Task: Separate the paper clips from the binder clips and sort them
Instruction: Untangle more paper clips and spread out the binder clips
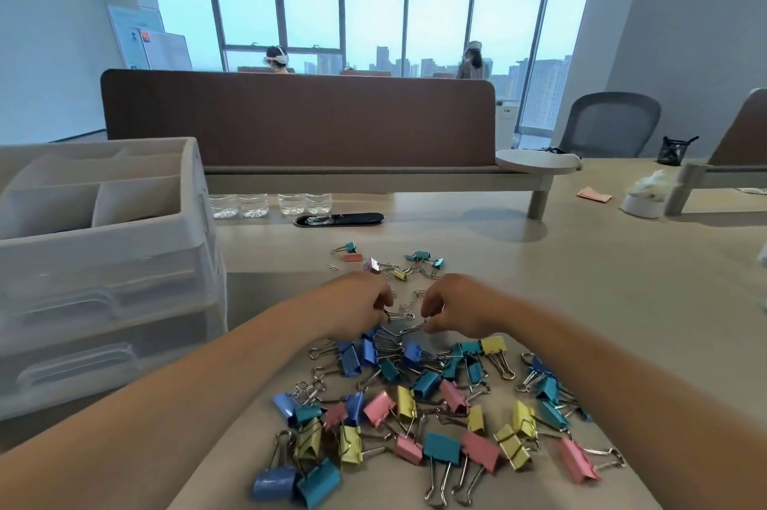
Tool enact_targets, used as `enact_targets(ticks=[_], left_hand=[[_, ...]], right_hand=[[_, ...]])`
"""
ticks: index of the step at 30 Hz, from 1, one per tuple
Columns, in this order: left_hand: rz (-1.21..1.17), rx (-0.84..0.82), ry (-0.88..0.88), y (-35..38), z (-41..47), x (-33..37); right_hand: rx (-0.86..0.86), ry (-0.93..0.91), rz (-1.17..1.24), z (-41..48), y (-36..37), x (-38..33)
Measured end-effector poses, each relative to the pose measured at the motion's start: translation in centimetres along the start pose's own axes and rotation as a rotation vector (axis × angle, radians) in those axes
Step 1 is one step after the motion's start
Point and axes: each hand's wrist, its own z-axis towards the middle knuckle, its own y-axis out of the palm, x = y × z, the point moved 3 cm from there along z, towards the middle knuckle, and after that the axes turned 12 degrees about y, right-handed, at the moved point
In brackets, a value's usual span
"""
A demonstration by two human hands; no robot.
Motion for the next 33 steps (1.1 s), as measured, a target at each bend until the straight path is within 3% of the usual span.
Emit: enact_targets(ticks=[6, 20, 33], left_hand=[[0.029, -0.097, -0.002, 0.9, -0.3, 1.1], [0.044, -0.121, 0.003, 1.2, -0.6, 1.3], [0.006, -0.017, 0.023, 0.8, 1.4, -0.1]], right_hand=[[-0.020, -0.002, -0.018, -0.1, 1.0, -0.2], [-0.015, 0.004, -0.007, -0.1, 1.2, -0.8], [0.075, 0.006, 0.034, 1.6, 0.6, 0.3]])
